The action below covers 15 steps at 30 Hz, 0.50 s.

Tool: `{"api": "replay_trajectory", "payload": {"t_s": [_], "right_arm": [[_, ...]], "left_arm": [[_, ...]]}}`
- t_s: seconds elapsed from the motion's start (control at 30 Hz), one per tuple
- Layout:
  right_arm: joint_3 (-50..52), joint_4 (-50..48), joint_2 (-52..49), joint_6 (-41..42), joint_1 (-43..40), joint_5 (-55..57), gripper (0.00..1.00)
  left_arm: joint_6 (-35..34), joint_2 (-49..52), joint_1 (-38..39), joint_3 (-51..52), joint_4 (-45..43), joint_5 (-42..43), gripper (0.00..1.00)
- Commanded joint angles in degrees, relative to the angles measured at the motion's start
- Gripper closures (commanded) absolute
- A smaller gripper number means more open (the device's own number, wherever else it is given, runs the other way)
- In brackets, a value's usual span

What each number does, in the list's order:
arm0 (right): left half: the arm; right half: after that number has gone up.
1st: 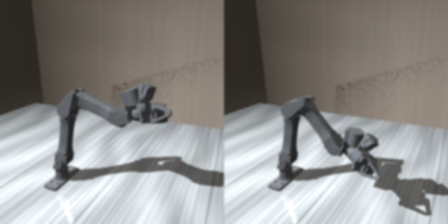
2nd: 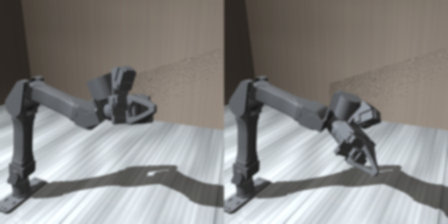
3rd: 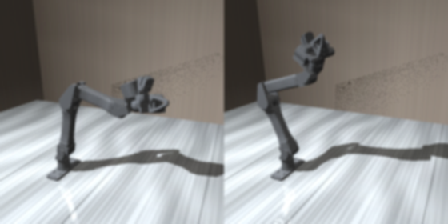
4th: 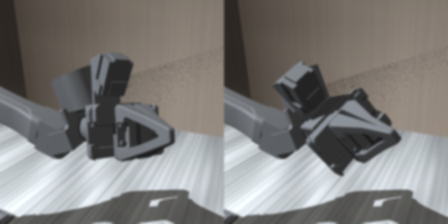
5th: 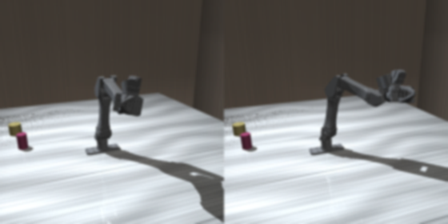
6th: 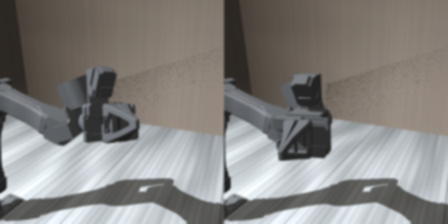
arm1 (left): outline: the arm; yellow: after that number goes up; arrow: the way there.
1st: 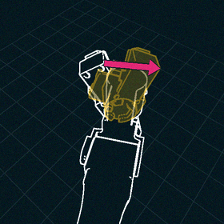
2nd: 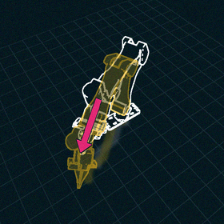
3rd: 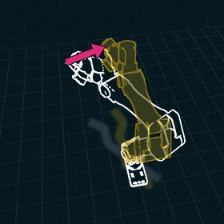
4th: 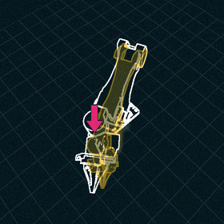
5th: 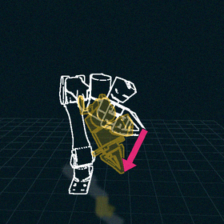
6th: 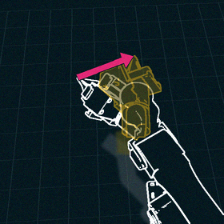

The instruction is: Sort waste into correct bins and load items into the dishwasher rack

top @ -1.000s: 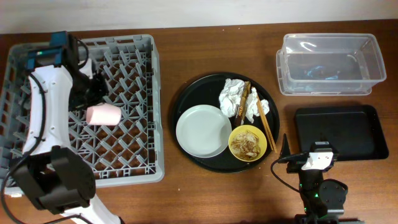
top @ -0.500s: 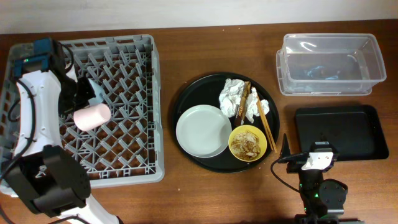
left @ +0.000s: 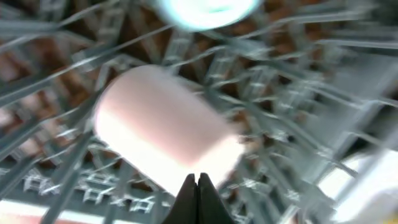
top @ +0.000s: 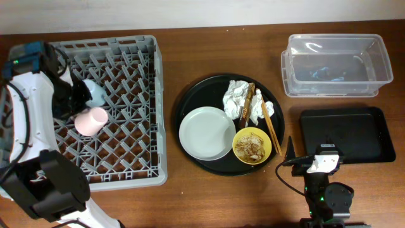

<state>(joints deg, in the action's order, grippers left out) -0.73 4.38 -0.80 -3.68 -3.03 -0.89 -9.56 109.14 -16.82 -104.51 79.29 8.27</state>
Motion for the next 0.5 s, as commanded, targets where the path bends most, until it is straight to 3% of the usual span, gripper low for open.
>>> {"api": "replay_trajectory", "payload": {"t_s": [0.0,0.2,0.47], "right_arm": [[0.42,0.17,0.44,-0.37,-0.37,0.52,0.01],[0.42,0.17,0.44,-0.37,-0.37,0.52,0.01],[0.42,0.17,0.44,-0.37,-0.37,0.52,0.02]], "left_arm": [[6.64,-4.22,4.09,-2.43,1.64,8.24,1.0],[2.84,-4.04,10.21,2.03,0.83,-2.71,1.0],[-1.7,-4.0,8.04,11.15,-8.63,-11.3,0.99]]}}
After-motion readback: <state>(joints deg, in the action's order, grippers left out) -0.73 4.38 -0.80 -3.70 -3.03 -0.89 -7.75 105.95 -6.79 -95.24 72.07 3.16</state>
